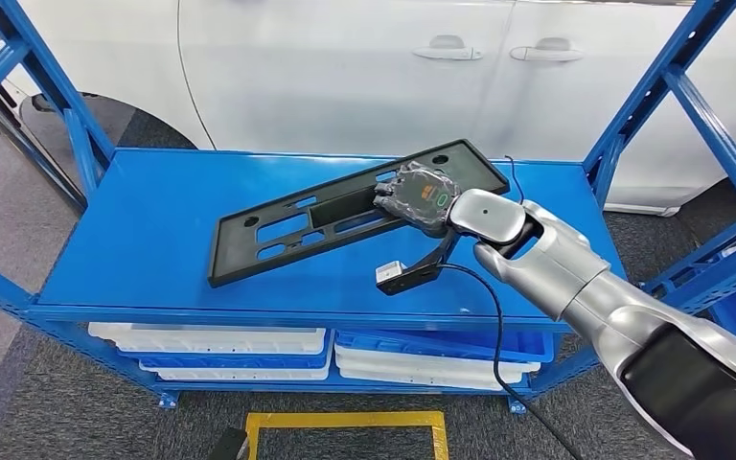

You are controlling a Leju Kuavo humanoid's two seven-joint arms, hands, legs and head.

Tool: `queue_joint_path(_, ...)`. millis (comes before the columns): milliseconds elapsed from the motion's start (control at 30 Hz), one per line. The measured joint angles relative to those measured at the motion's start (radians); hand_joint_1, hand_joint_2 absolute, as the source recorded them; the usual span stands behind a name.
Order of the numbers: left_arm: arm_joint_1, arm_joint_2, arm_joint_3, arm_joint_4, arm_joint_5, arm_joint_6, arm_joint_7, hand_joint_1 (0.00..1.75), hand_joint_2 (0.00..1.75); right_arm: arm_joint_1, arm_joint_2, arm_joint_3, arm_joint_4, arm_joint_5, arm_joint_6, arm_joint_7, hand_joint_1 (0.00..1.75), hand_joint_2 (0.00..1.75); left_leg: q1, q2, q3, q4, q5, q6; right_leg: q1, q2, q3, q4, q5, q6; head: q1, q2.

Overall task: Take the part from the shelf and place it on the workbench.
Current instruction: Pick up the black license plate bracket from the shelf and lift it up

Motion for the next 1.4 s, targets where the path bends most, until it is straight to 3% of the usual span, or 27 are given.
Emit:
queue_joint_path(33, 0.001, 0.001, 0.0, 0.0, 0.003, -0.001, -0.001, 0.0, 0.0, -0.007, 0.006, -0.005, -0.007, -0.002, 0.011, 0.0, 1.75, 1.75, 0.0, 0.0, 0.001, 0.001, -0.001, 0.0, 0.0, 0.0, 0.008, -0.026, 0.028, -0.003, 0.0, 0.0)
queue_joint_path(133, 0.007, 0.003, 0.002, 0.0, 0.016, -0.002, -0.008, 0.0, 0.0, -0.057, 0.02, -0.037, -0.058, -0.041, 0.069, -0.003, 1.75, 1.75, -0.004, 0.006, 0.002, 0.004, -0.005, -0.006, 0.011, -0.027, 0.081, -0.211, 0.126, -0.02, 0.0, 0.0)
queue_joint_path(200, 0.014, 0.006, 0.006, 0.0, 0.026, -0.002, -0.016, 0.0, 0.0, -0.096, 0.028, -0.065, -0.099, -0.088, 0.094, -0.011, 1.75, 1.75, -0.008, 0.017, -0.003, 0.005, -0.005, -0.014, 0.02, -0.039, 0.103, -0.271, 0.131, -0.028, 0.0, 0.0)
queue_joint_path(300, 0.023, 0.013, 0.015, 0.0, 0.037, -0.005, -0.036, 0.0, 0.0, -0.117, 0.032, -0.122, -0.159, -0.195, 0.104, -0.043, 1.75, 1.75, -0.009, 0.034, -0.007, 0.011, -0.016, -0.03, 0.016, -0.021, 0.106, -0.291, 0.13, -0.037, 0.0, 0.0)
queue_joint_path(367, 0.023, 0.018, 0.021, 0.0, 0.039, -0.005, -0.056, 0.0, 0.0, -0.118, 0.027, -0.164, -0.196, -0.303, 0.115, -0.076, 1.75, 1.75, -0.008, 0.037, -0.031, 0.074, -0.062, -0.04, 0.011, -0.015, 0.111, -0.301, 0.136, -0.047, 0.0, 0.0)
queue_joint_path(433, 0.025, 0.023, 0.022, 0.0, 0.038, -0.004, -0.072, 0.0, 0.87, -0.11, 0.014, -0.203, -0.231, -0.444, 0.144, -0.11, 1.75, 1.75, -0.006, 0.037, -0.082, 0.2, -0.127, -0.047, 0.014, -0.008, 0.112, -0.301, 0.137, -0.052, 0.0, 0.0)
queue_joint_path(467, 0.026, 0.025, 0.023, 0.0, 0.037, -0.003, -0.077, 0.0, 1.31, -0.1, 0.005, -0.222, -0.248, -0.528, 0.166, -0.129, 1.75, 1.75, -0.005, 0.037, -0.104, 0.252, -0.144, -0.05, 0.014, -0.004, 0.112, -0.301, 0.137, -0.052, 0.0, 0.0)
queue_joint_path(500, 0.028, 0.027, 0.023, 0.0, 0.037, -0.002, -0.079, 0.0, 1.75, -0.086, -0.003, -0.243, -0.265, -0.617, 0.192, -0.15, 1.75, 1.75, -0.005, 0.037, -0.113, 0.274, -0.143, -0.051, 0.015, 0.0, 0.112, -0.3, 0.137, -0.052, 0.0, 0.0)
queue_joint_path(533, 0.028, 0.03, 0.023, 0.0, 0.038, -0.001, -0.08, 0.0, 1.75, -0.071, -0.009, -0.264, -0.28, -0.703, 0.219, -0.171, 1.75, 1.75, -0.005, 0.037, -0.103, 0.256, -0.124, -0.052, 0.014, 0.005, 0.112, -0.298, 0.136, -0.051, 0.0, 0.0)
queue_joint_path(600, 0.029, 0.035, 0.023, 0.0, 0.042, 0.004, -0.079, 0.0, 1.75, -0.037, -0.014, -0.314, -0.307, -0.861, 0.275, -0.212, 1.75, 1.75, -0.002, 0.03, -0.043, 0.135, -0.06, -0.051, 0.013, 0.015, 0.112, -0.291, 0.133, -0.046, 0.0, 0.0)
queue_joint_path(667, 0.031, 0.039, 0.024, 0.0, 0.047, 0.01, -0.078, 0.0, 1.75, -0.006, -0.015, -0.361, -0.327, -0.995, 0.338, -0.243, 1.75, 1.75, 0.0, 0.015, 0.007, 0.034, -0.03, -0.044, 0.014, 0.026, 0.107, -0.282, 0.129, -0.037, 0.0, 0.0)
queue_joint_path(767, 0.038, 0.042, 0.026, 0.0, 0.055, 0.016, -0.081, 0.0, 1.75, 0.052, -0.015, -0.408, -0.353, -1.146, 0.428, -0.269, 1.75, 1.75, -0.003, 0.013, 0.017, 0.012, -0.03, -0.024, 0.013, 0.036, 0.102, -0.282, 0.133, -0.02, 0.0, 0.0)
queue_joint_path(833, 0.039, 0.043, 0.026, 0.0, 0.059, 0.016, -0.088, 0.0, 1.75, 0.096, -0.014, -0.433, -0.371, -1.214, 0.475, -0.28, 1.75, 1.75, -0.001, 0.018, 0.021, 0.004, -0.023, -0.011, 0.01, 0.032, 0.095, -0.267, 0.118, -0.01, 0.0, 0.0)
queue_joint_path(933, 0.041, 0.044, 0.027, 0.0, 0.06, 0.019, -0.095, 0.0, 1.75, 0.175, -0.001, -0.46, -0.406, -1.284, 0.532, -0.301, 1.75, 1.75, 0.001, 0.028, 0.022, -0.001, -0.02, -0.002, 0.005, 0.024, 0.026, -0.11, 0.037, 0.001, 0.0, 0.0)
queue_joint_path(967, 0.043, 0.045, 0.027, 0.0, 0.061, 0.02, -0.096, 0.0, 1.75, 0.203, 0.005, -0.464, -0.416, -1.296, 0.545, -0.307, 1.75, 1.75, 0.001, 0.031, 0.022, -0.001, -0.02, -0.001, 0.003, 0.023, -0.002, -0.051, 0.016, 0.003, 0.0, 0.0)
queue_joint_path(1000, 0.045, 0.046, 0.027, 0.0, 0.063, 0.022, -0.096, 0.0, 1.75, 0.229, 0.011, -0.465, -0.424, -1.304, 0.555, -0.312, 1.75, 1.75, 0.001, 0.034, 0.022, -0.001, -0.021, -0.001, 0.002, 0.023, -0.017, -0.021, 0.013, 0.004, 0.0, 0.0)
queue_joint_path(1033, 0.046, 0.046, 0.027, 0.0, 0.065, 0.023, -0.097, 0.0, 1.75, 0.255, 0.014, -0.466, -0.434, -1.312, 0.564, -0.317, 1.75, 1.75, 0.0, 0.037, 0.023, -0.001, -0.021, -0.001, 0.001, 0.022, -0.016, -0.026, 0.027, 0.004, 0.0, 0.0)
queue_joint_path(1067, 0.046, 0.047, 0.027, 0.0, 0.067, 0.024, -0.098, 0.0, 1.75, 0.28, 0.016, -0.467, -0.445, -1.32, 0.573, -0.321, 1.75, 1.75, 0.0, 0.039, 0.024, -0.001, -0.022, -0.002, 0.001, 0.02, 0.006, -0.07, 0.056, 0.003, 0.0, 0.0)
queue_joint_path(1133, 0.047, 0.047, 0.028, 0.0, 0.069, 0.026, -0.102, 0.0, 1.75, 0.324, 0.017, -0.468, -0.473, -1.339, 0.595, -0.33, 1.75, 1.75, -0.002, 0.041, 0.025, 0.0, -0.024, -0.008, 0.005, 0.007, 0.074, -0.207, 0.113, -0.005, 0.0, 0.0)
queue_joint_path(1200, 0.05, 0.047, 0.03, 0.0, 0.073, 0.027, -0.105, 0.0, 1.75, 0.357, 0.019, -0.468, -0.498, -1.353, 0.61, -0.336, 1.75, 1.75, -0.005, 0.045, 0.026, -0.001, -0.025, -0.017, 0.012, -0.002, 0.111, -0.284, 0.13, -0.015, 0.0, 0.0)
queue_joint_path(1300, 0.053, 0.047, 0.032, 0.0, 0.078, 0.029, -0.109, 0.0, 1.75, 0.389, 0.02, -0.468, -0.52, -1.362, 0.622, -0.338, 1.75, 1.75, -0.006, 0.052, 0.028, -0.003, -0.028, -0.034, 0.012, 0.005, 0.112, -0.292, 0.132, -0.029, 0.0, 0.0)
queue_joint_path(1367, 0.054, 0.048, 0.032, 0.0, 0.079, 0.031, -0.111, 0.0, 1.75, 0.402, 0.015, -0.468, -0.529, -1.375, 0.635, -0.337, 1.75, 1.75, -0.006, 0.052, 0.011, 0.04, -0.061, -0.043, 0.007, 0.007, 0.115, -0.301, 0.137, -0.043, 0.0, 0.0)
queue_joint_path(1400, 0.056, 0.048, 0.033, 0.0, 0.079, 0.032, -0.112, 0.0, 1.75, 0.41, 0.011, -0.466, -0.533, -1.383, 0.642, -0.336, 1.75, 1.75, -0.005, 0.051, -0.011, 0.092, -0.093, -0.046, 0.006, 0.007, 0.117, -0.303, 0.138, -0.047, 0.0, 0.0)
